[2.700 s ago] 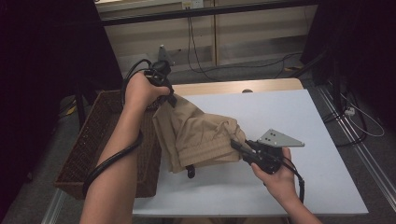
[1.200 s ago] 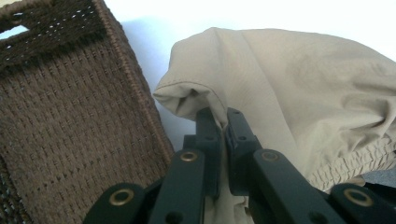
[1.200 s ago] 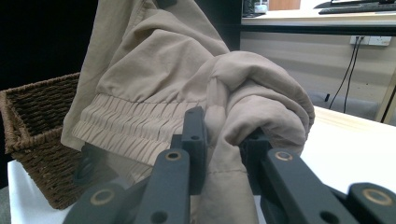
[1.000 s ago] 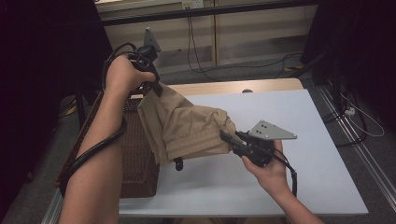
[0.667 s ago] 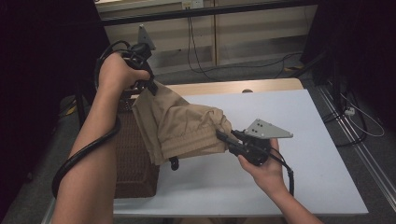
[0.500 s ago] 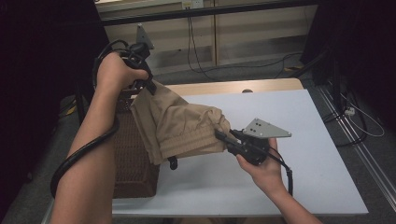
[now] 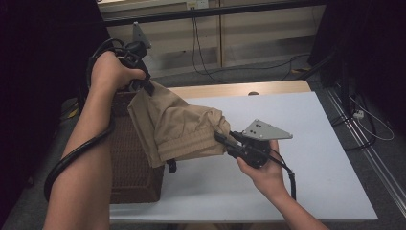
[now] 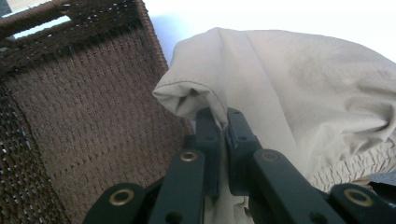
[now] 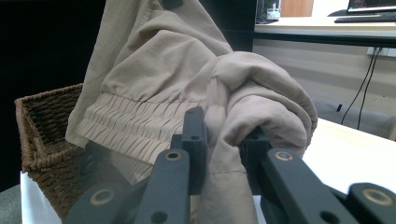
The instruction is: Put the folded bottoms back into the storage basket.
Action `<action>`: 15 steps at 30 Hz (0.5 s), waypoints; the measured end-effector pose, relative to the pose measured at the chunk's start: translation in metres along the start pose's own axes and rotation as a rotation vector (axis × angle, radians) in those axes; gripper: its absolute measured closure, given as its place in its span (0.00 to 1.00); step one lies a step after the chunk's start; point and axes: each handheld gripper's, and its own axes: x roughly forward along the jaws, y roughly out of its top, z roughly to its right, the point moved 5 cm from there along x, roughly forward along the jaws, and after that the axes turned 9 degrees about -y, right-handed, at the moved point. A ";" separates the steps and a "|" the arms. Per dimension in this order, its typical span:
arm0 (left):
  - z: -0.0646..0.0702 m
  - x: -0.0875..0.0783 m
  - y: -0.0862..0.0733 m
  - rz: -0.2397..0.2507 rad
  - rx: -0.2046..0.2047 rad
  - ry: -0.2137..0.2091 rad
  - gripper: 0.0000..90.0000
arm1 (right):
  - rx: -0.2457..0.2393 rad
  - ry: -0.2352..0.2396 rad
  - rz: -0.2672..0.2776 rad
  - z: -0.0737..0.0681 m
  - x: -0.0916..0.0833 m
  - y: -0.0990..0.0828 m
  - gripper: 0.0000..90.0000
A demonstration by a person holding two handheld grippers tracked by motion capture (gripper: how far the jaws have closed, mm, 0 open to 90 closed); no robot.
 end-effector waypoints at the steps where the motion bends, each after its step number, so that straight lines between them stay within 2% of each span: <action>1: -0.002 -0.002 0.000 0.002 -0.006 0.002 0.96 | 0.001 0.002 0.001 -0.001 0.001 0.001 0.86; 15: -0.014 -0.012 -0.006 -0.014 -0.015 0.019 0.96 | -0.006 0.023 0.005 -0.012 0.011 0.005 0.86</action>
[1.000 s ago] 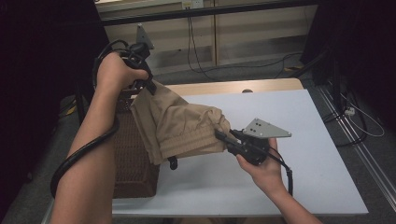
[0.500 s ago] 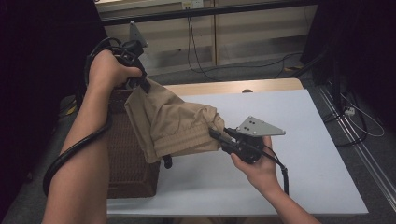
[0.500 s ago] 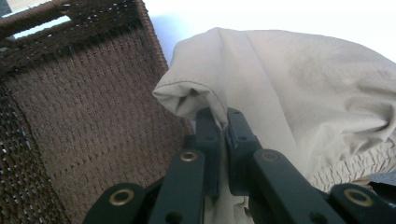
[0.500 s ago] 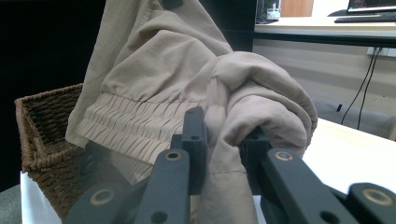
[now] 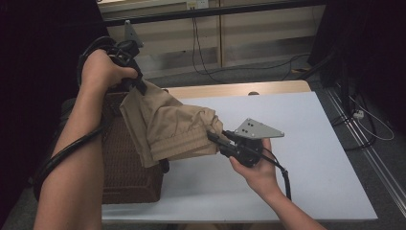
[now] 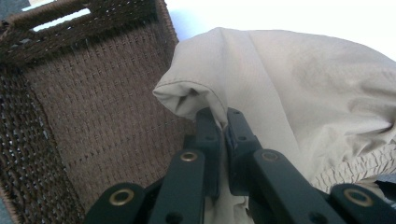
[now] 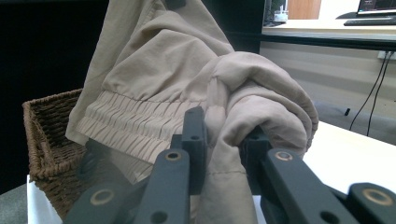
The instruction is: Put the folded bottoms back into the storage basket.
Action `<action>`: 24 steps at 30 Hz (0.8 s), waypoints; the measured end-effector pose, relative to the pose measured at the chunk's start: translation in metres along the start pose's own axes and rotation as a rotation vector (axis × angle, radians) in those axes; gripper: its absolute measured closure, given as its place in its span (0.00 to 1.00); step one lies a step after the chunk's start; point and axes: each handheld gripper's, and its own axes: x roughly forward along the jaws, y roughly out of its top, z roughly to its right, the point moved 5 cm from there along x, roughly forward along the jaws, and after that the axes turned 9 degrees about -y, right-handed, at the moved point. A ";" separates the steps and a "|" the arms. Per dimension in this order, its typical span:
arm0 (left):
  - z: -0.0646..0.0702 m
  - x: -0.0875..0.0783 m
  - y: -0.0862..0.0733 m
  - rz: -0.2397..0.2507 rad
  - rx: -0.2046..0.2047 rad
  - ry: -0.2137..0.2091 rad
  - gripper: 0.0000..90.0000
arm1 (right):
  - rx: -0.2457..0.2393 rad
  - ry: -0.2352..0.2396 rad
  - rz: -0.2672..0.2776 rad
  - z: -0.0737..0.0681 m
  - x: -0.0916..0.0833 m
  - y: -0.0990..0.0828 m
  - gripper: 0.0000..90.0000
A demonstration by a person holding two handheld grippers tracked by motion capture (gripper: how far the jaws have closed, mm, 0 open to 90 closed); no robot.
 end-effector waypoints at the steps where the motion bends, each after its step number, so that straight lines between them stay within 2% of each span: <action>1: -0.001 -0.002 -0.001 0.002 -0.002 0.003 0.96 | -0.001 0.004 0.004 -0.003 0.002 0.001 0.86; 7: -0.006 -0.008 -0.002 0.003 -0.011 0.009 0.96 | -0.004 0.006 0.007 -0.007 0.005 0.004 0.86; 24: -0.019 -0.013 -0.007 0.006 -0.027 0.012 0.96 | -0.005 0.023 0.008 -0.018 0.016 0.005 0.86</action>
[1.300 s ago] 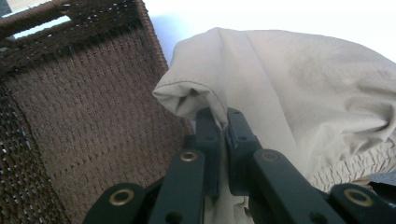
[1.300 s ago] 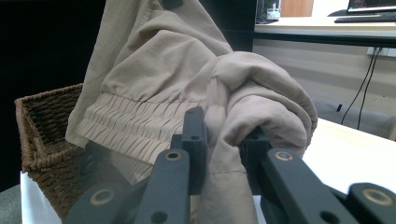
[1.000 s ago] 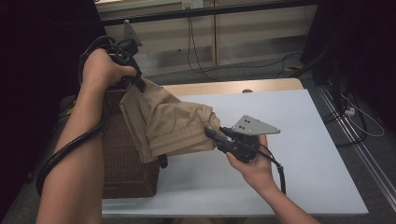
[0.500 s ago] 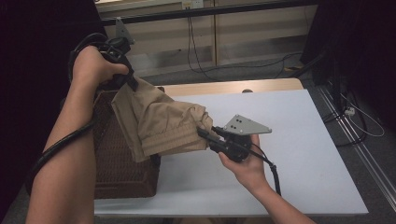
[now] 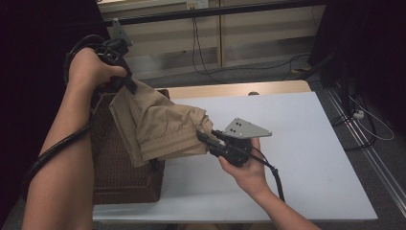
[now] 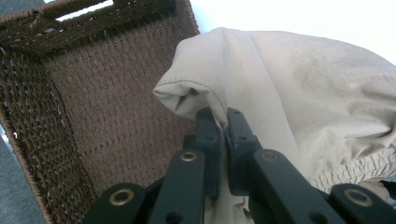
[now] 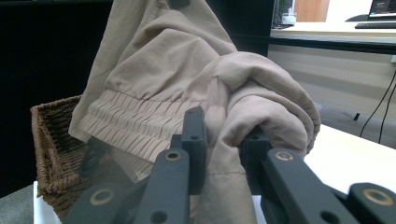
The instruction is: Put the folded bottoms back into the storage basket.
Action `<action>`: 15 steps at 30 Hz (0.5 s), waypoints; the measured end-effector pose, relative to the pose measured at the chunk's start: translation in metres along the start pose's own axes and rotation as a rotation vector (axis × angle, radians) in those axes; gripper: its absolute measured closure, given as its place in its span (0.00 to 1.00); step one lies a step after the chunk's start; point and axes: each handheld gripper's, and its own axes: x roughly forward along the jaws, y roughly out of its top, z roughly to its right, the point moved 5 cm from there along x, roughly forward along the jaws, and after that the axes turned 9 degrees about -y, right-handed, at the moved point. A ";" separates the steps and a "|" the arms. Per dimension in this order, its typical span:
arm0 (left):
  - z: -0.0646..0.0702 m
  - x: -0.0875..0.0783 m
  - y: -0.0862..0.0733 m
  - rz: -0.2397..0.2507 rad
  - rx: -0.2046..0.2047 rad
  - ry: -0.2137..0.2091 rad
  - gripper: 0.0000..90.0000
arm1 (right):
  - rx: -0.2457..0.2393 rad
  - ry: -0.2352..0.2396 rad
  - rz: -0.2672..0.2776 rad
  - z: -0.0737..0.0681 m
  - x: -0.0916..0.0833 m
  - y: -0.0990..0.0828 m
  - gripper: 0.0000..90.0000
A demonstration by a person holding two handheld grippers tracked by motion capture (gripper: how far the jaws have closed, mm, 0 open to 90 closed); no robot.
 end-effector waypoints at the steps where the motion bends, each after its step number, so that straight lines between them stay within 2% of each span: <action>1: -0.002 0.000 -0.001 0.000 -0.004 -0.002 0.96 | 0.003 0.001 -0.001 -0.001 0.002 0.000 0.86; 15: -0.016 -0.005 -0.005 0.007 -0.016 0.000 0.96 | -0.005 0.013 -0.003 -0.009 0.013 0.002 0.86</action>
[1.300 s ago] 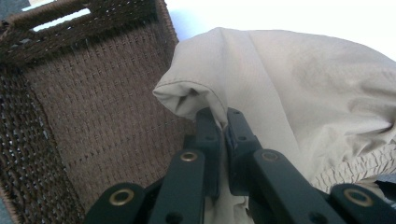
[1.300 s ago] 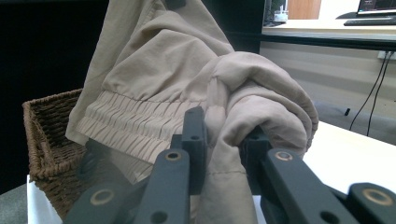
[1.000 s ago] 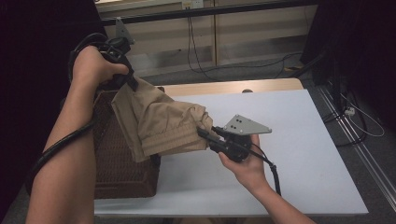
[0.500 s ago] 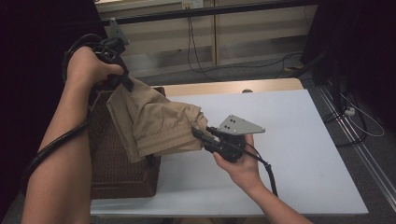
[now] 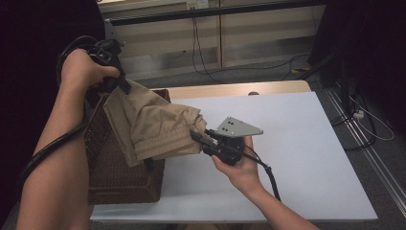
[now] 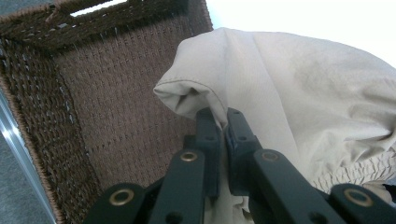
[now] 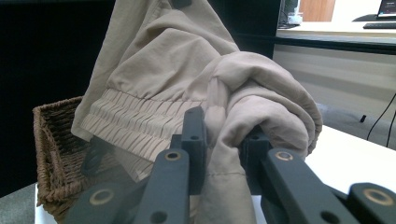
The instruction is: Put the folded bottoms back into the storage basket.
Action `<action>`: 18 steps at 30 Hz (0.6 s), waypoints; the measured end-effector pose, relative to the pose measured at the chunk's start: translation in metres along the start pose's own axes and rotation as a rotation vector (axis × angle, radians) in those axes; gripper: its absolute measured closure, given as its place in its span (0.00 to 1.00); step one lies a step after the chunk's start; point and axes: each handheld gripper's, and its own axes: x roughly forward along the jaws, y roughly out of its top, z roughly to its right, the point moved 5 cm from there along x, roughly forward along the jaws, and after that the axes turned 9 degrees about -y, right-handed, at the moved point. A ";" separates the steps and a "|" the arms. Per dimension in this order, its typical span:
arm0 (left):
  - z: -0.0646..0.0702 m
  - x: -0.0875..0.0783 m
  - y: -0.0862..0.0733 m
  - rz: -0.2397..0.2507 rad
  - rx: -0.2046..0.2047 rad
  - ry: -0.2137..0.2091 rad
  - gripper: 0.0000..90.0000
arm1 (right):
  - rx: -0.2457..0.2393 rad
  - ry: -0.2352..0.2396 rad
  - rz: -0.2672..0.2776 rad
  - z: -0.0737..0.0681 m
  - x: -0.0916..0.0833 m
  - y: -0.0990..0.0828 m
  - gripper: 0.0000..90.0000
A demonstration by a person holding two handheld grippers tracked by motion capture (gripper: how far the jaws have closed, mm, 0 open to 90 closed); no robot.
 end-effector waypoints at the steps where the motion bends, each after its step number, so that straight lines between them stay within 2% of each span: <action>1: 0.000 0.000 0.000 0.000 0.000 0.000 0.96 | 0.000 0.000 0.000 0.000 0.000 0.000 0.86; 18: -0.018 -0.006 -0.005 0.003 -0.013 0.002 0.96 | 0.008 0.023 -0.010 -0.011 0.016 0.000 0.86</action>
